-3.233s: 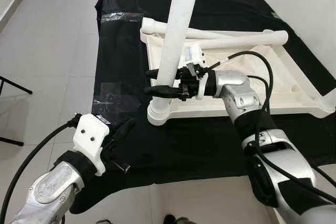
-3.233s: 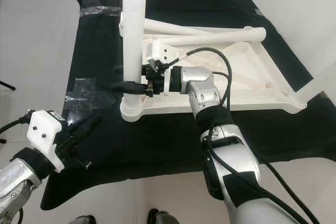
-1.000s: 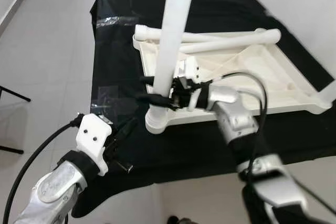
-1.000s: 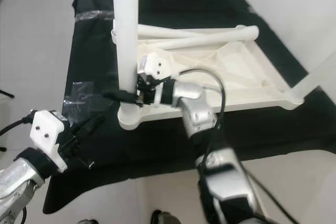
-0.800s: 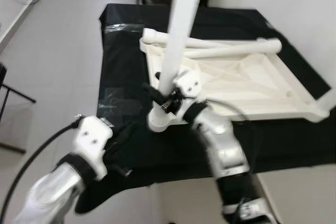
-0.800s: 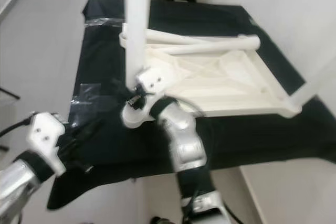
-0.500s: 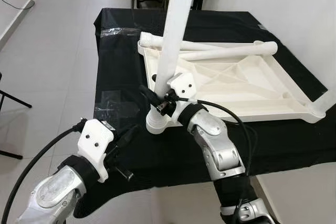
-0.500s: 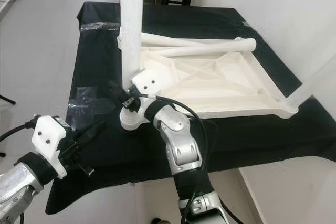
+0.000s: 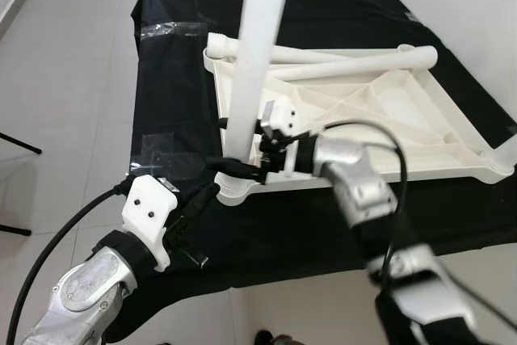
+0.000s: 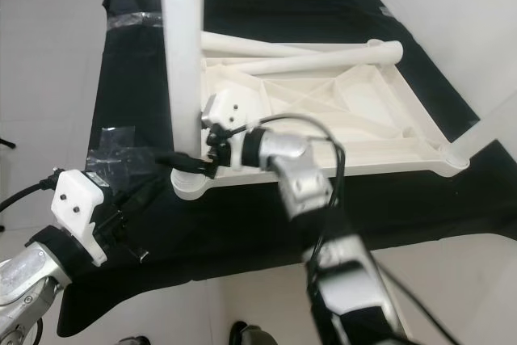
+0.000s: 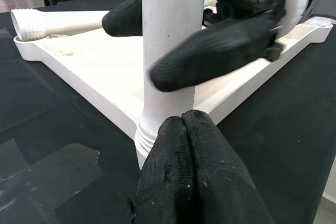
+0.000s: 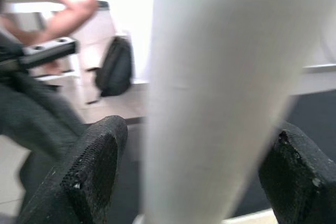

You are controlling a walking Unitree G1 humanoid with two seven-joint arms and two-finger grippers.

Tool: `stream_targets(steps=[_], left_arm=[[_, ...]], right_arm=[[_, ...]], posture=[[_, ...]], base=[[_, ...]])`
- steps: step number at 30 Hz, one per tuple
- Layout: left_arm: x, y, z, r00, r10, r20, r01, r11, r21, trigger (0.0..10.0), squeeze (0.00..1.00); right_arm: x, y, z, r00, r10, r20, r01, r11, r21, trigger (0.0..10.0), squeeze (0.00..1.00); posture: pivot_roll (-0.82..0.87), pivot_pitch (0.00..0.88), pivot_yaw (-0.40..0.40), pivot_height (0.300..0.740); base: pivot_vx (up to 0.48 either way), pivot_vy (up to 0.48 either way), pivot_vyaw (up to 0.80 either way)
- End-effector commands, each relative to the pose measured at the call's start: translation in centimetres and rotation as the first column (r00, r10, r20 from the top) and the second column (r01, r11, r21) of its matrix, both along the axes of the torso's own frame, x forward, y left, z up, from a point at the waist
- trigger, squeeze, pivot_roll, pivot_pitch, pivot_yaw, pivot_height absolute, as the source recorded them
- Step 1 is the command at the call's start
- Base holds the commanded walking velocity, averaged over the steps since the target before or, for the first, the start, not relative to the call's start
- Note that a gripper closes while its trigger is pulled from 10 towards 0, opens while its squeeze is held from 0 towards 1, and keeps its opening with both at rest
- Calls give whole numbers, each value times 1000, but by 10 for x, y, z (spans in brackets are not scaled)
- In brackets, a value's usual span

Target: Building children table

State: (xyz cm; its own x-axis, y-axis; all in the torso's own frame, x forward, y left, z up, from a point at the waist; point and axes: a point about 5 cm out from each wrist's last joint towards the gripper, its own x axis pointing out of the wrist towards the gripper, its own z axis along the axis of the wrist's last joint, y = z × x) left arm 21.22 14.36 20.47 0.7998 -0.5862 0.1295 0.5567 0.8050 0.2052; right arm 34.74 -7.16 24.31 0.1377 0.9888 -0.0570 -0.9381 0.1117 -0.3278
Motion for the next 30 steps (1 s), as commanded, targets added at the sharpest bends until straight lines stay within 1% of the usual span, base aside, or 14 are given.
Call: stream_targets(steps=[1,4,5,7,8,18,21,23,25,26,27,28,29,30], left_arm=[[-3,0,-2,1000,-6,-17,6,1000,5,10000,0],[-3,0,-2,1000,-7,-17,7,1000,5,10000,0],[-3,-1,-2,1000,-7,-17,7,1000,5,10000,0],[-3,-1,-2,1000,-7,-17,7,1000,5,10000,0],[-4,-1,-2,1000,-9,-17,9,1000,5,10000,0],[-7,-2,-1,1000,-12,-22,12,1000,0,10000,0],[-12,3,-2,999,27,-22,-28,999,-28,10000,0],[-16,9,0,997,74,-12,-74,996,-48,10000,0],[-16,9,0,997,74,-12,-74,996,-48,10000,0],[-17,12,0,996,88,-10,-88,995,-49,10000,0],[-19,14,1,994,106,-10,-107,992,-62,10000,0],[-21,16,0,993,118,-17,-118,990,-74,10000,0],[-21,16,0,993,118,-17,-118,990,-74,10000,0],[-22,16,0,992,123,-22,-125,989,-82,10000,0]], right_arm=[[-1,4,-5,999,47,-19,-47,999,-19,10000,0],[2,4,-2,998,64,-25,-65,997,-33,10000,0],[4,4,0,996,88,-32,-90,995,-47,8902,0],[4,4,0,996,88,-32,-90,995,-47,8902,0],[6,5,3,993,108,-42,-110,993,-51,0,0],[16,0,4,989,123,-77,-128,989,-67,0,0],[22,-24,-10,997,-46,-60,40,994,-99,0,0],[28,-38,-27,950,-299,-87,295,954,-63,0,0],[28,-38,-27,950,-299,-87,295,954,-63,0,0],[29,-42,-36,915,-392,-99,388,920,-54,0,0],[26,-44,-58,791,-597,-130,596,801,-51,0,0],[8,-38,-83,729,-663,-167,659,747,-90,0,0],[8,-38,-83,729,-663,-167,659,747,-90,0,0],[-7,-34,-98,696,-692,-192,685,720,-114,0,0]], posture=[[157,222,-130,740],[161,225,-134,740],[163,227,-136,740],[163,227,-136,740],[167,230,-138,740],[156,232,-140,740],[133,231,-136,740],[125,240,-150,740],[125,240,-150,740],[125,241,-152,740],[113,251,-147,740],[107,261,-128,740],[107,261,-128,740],[107,261,-128,740]], base=[[0,0,0],[0,0,0],[0,0,0],[0,0,0],[0,0,0],[0,0,0],[0,0,0],[0,0,0],[0,0,0],[0,0,0],[0,0,0],[0,0,0],[0,0,0],[0,0,0]])
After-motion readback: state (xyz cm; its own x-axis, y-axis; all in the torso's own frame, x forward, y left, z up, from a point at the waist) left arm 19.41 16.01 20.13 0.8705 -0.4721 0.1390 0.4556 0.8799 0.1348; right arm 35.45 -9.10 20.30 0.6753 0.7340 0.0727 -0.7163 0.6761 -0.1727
